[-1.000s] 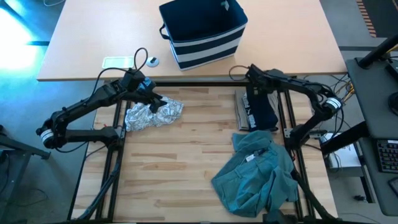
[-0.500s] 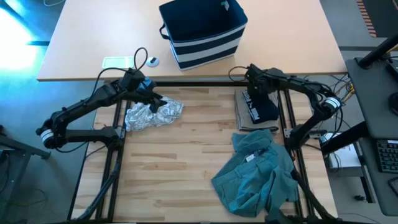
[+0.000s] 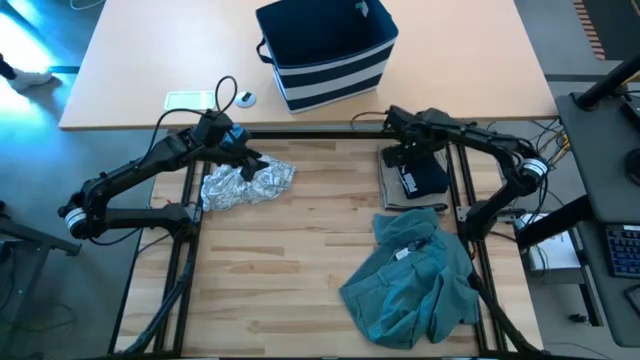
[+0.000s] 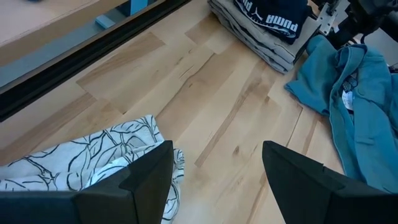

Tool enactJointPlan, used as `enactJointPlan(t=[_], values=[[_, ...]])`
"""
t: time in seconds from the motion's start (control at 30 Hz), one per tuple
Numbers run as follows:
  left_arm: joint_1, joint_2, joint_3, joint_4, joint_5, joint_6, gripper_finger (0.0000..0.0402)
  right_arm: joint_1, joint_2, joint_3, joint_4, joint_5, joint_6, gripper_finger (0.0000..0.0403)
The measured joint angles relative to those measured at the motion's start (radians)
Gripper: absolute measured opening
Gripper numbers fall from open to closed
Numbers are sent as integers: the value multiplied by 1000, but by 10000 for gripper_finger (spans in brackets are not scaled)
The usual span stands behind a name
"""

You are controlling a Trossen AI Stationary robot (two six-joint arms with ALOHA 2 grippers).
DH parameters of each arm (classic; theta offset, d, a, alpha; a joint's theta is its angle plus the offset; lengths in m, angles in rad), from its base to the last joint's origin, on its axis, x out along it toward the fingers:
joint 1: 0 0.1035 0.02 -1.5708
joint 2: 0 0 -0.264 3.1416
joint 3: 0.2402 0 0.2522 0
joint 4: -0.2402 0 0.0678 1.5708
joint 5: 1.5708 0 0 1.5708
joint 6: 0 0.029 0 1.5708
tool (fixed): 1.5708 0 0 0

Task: Fold Laundry from Bin
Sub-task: Stack the folded blue boxer on top of the folded brown shorts

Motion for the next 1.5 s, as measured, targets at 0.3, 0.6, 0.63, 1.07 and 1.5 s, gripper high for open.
enactJointPlan(t=[0.3,0.6,0.63,1.07,1.5], values=[[0,-1,0,-1,0,15,230,63,183,-42,10,6,-11,265],[0,-7,0,-21,0,15,230,62,303,-40,-31,33,-11,264],[0,-9,0,-28,0,15,230,62,305,-40,-44,44,-3,263],[0,-18,0,-41,0,24,230,39,267,-36,-145,59,-6,238],[0,-18,0,-41,0,26,230,13,253,-61,-158,58,-10,60]])
